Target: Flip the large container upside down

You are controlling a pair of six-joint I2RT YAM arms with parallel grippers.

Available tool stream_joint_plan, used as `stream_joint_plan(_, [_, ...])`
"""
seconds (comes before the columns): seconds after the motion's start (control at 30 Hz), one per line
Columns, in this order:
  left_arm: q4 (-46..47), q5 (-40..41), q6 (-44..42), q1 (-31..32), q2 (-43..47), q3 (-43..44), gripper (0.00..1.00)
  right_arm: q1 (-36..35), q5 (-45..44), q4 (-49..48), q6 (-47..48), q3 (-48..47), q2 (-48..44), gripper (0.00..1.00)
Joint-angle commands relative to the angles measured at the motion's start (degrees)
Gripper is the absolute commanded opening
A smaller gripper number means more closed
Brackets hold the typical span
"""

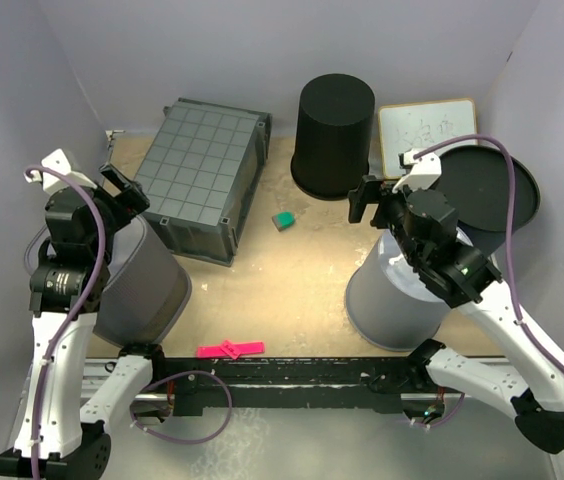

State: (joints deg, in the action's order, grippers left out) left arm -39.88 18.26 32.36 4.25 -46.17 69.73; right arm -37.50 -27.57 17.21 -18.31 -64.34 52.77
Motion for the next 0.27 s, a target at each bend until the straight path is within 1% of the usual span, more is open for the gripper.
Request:
stream_joint_plan(0.0, [2.67,0.32,0.68,-0.12,-0.61,0.37,0.84,0.1,-2.23,-3.11,-0.63,0.64,-1.07,1.0])
stream_joint_plan(0.17, [2.35,0.72,0.63,-0.12,-1.16,0.49,0.82,0.13,-2.92,-3.87,-0.59,1.45,-1.53,1.0])
stream_joint_plan(0.23, [2.26,0.72,0.35,-0.12,-1.34,0.7,0.84,0.11,-3.02,-3.78,-0.51,1.49,-1.48,1.0])
